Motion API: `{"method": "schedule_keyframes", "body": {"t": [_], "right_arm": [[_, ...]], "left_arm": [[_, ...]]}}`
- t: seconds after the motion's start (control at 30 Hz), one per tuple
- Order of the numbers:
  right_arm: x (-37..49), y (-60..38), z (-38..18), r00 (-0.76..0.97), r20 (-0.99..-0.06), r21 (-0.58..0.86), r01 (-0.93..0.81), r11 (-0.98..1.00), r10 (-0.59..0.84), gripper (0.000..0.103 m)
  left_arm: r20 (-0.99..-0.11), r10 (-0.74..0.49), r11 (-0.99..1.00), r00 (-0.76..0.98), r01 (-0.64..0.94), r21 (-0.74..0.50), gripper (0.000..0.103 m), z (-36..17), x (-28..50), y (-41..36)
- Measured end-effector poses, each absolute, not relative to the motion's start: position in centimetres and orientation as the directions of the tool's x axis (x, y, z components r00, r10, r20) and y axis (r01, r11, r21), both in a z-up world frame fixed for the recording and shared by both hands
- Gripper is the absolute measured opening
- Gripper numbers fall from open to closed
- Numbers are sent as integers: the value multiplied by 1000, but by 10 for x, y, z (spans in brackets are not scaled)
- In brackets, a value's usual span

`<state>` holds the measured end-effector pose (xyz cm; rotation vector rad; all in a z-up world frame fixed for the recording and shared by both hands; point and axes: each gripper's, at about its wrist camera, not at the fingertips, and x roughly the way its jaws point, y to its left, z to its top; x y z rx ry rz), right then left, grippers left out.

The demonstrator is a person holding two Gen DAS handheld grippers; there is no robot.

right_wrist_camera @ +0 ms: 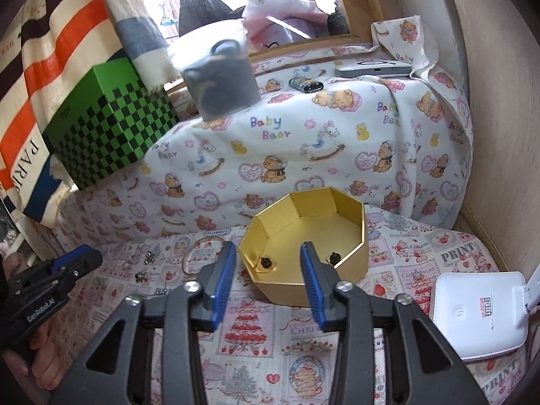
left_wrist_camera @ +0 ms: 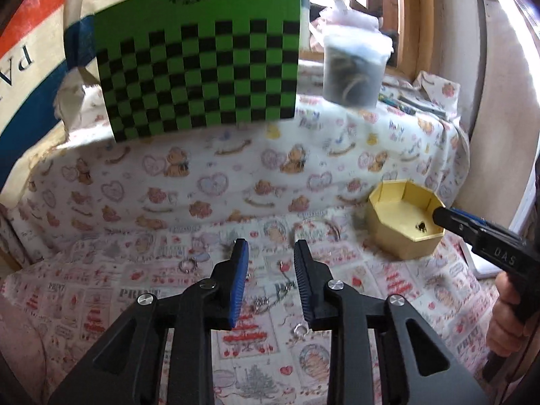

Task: Organize jewelry
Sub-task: 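Grasp a silver dangling earring from the pile with the left tool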

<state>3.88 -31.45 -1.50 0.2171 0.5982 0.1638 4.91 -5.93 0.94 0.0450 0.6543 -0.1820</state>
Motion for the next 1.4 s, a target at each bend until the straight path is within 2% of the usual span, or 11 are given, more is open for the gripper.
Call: {"method": "schedule_keyframes", "body": {"t": [0.07,0.2,0.4,0.63,0.73,0.8,1.03,1.1,1.17,1.2,1.4], "right_arm": [[40,-309,-17,809,-551,219,-97,971,205,51],[42,-301,-21,797,-575,179,-96,979,183,51],[43,-300,-24,785,-589,181,-103,978,191,60],[43,-296,-25,791,-590,150,-93,984,164,71],[45,-295,-26,789,-595,139,-89,986,155,73],[45,-296,-26,788,-596,134,-88,987,152,74],[45,-296,-26,788,-600,124,-80,989,139,74],[45,-296,-27,788,-600,118,-80,990,135,74],[45,-295,-27,788,-601,115,-81,990,134,74],[46,-296,-26,787,-602,116,-81,990,135,74],[45,-296,-24,783,-600,138,-98,986,162,74]], "left_arm": [[-631,-152,986,761,163,-41,34,2,49,-54],[-685,-166,984,710,169,-63,37,-14,57,-53],[-749,-194,980,634,161,-118,41,-35,71,-48],[-779,-263,965,569,150,-216,45,-44,78,-37],[-784,-253,967,567,154,-201,45,-45,79,-41],[-785,-237,971,572,159,-177,29,-48,80,-43],[-805,-205,978,557,158,-139,22,-58,86,-49],[-806,-182,982,564,149,-118,10,-59,87,-50],[-809,-180,982,560,146,-117,9,-58,87,-49],[-809,-193,980,556,143,-135,3,-57,87,-45],[-746,-251,967,617,128,-220,3,-28,79,-22]]}}
